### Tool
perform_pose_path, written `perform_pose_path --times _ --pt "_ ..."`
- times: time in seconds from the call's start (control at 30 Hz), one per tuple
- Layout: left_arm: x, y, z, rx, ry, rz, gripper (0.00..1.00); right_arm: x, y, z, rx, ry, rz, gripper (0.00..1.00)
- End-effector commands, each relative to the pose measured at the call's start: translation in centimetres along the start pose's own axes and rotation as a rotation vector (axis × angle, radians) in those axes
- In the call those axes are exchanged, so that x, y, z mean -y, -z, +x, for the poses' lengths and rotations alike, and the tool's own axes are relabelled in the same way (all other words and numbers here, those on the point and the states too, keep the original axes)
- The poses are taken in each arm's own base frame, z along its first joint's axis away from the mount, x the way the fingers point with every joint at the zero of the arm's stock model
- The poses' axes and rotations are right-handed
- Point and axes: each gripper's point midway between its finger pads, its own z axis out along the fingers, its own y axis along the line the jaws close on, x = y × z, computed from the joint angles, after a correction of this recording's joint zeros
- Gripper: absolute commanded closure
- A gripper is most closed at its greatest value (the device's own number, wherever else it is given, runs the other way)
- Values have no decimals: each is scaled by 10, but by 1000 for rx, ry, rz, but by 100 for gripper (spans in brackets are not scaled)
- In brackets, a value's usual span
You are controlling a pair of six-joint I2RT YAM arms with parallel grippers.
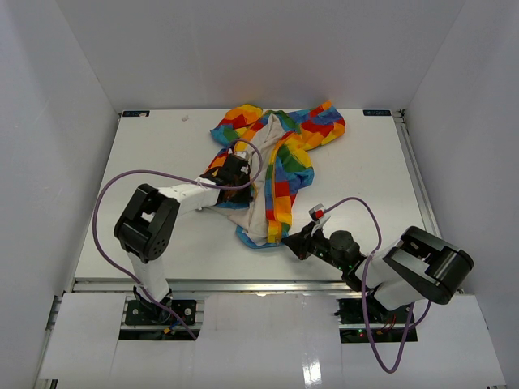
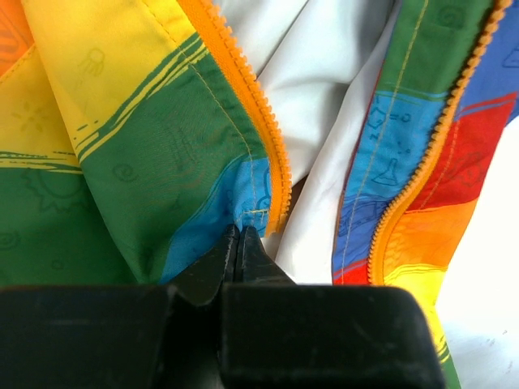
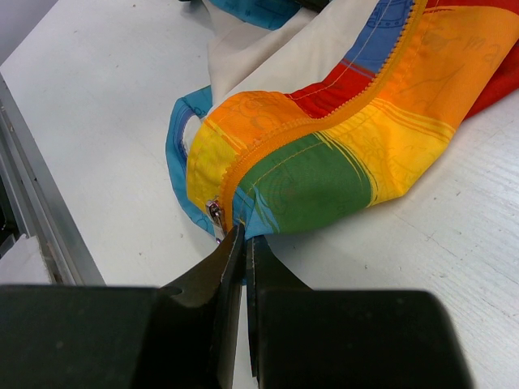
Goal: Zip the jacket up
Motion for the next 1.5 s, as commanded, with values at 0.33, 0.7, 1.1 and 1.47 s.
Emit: perform_pose_path --times 0.33,0.7,1.1,1.47 --pt "26 24 -24 65 -22 115 100 13 32 37 -78 1 39 92" --pt "19 17 -19 19 -27 72 64 13 31 37 -81 5 38 92" --pt "23 6 -16 -9 -31 86 83 14 32 38 -80 2 42 92" --pt "21 40 -34 88 -19 78 100 14 33 38 -78 -1 46 92"
